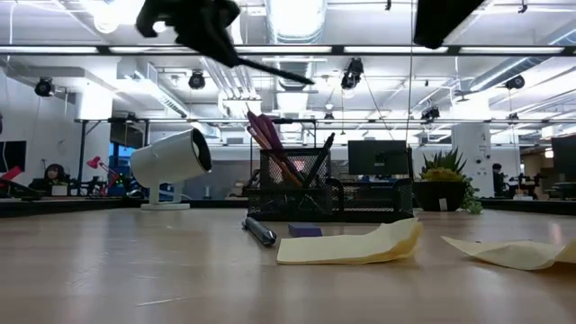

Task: Pick and place office supplies into organizer
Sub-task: Put the left black pen into the black desk organizer

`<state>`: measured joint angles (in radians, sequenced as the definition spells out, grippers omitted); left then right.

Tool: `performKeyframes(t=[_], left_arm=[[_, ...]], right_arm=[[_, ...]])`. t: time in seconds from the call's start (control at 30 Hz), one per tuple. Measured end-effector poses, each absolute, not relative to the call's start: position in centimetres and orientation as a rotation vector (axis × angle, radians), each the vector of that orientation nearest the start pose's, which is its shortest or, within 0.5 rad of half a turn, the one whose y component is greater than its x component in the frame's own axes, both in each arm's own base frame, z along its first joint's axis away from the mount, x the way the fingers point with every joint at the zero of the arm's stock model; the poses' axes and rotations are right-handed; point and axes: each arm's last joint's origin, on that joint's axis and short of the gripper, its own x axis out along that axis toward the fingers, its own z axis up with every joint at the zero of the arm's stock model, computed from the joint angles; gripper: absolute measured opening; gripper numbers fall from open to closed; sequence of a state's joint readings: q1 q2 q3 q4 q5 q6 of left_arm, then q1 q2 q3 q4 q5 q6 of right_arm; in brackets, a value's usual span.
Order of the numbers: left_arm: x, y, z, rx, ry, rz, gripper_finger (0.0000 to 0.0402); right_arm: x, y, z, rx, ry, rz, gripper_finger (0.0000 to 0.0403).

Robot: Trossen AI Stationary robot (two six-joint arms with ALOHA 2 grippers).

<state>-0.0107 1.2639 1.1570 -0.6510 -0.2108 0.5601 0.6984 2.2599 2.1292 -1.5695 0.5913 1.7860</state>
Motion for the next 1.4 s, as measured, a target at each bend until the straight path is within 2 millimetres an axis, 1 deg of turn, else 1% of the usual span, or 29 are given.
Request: performKeyframes(t=[0.13, 0.27, 0.47, 0.63, 0.77, 0.9, 1.07, 1.2, 1.4], left_arm=[[27.2, 1.1, 33.7, 0.653, 0.806, -0.023, 0.003], [28.9, 1.6, 33.8, 0.714, 0.859, -0.058, 0.003], [31.1, 1.9, 34.3, 0.731, 0.924, -0.08, 0.003], [32.2, 2.1, 35.3, 0.789, 0.913, -0.1, 0.003], [32.8, 2.6, 35.7, 0.79, 0.953, -0.106, 0.003], [33.3, 3.3, 35.4, 0.817, 0.996, -0.127, 0.003], [34.1, 3.9, 34.1, 0.876, 1.073, -0.156, 0.003], [34.7, 4.9, 32.8, 0.945, 1.17, -0.109, 0.003], [35.4, 5.9, 31.6, 1.017, 1.258, -0.06, 0.003]], right_arm=[[33.3, 26.6, 24.0, 0.529, 0.858, -0.993, 0.0018], [33.1, 26.7, 23.8, 0.519, 0.859, -0.995, 0.0018], [33.0, 26.7, 23.5, 0.512, 0.861, -1.001, 0.0018], [32.9, 26.8, 23.5, 0.504, 0.886, -0.992, 0.0018], [32.7, 27.0, 23.4, 0.489, 0.897, -0.985, 0.0018], [32.3, 27.2, 22.8, 0.476, 0.901, -0.995, 0.0018], [32.0, 27.2, 22.1, 0.464, 0.931, -1.013, 0.0018], [31.9, 27.1, 21.8, 0.469, 0.931, -1.027, 0.0018], [31.8, 27.1, 21.7, 0.48, 0.926, -1.039, 0.0018]])
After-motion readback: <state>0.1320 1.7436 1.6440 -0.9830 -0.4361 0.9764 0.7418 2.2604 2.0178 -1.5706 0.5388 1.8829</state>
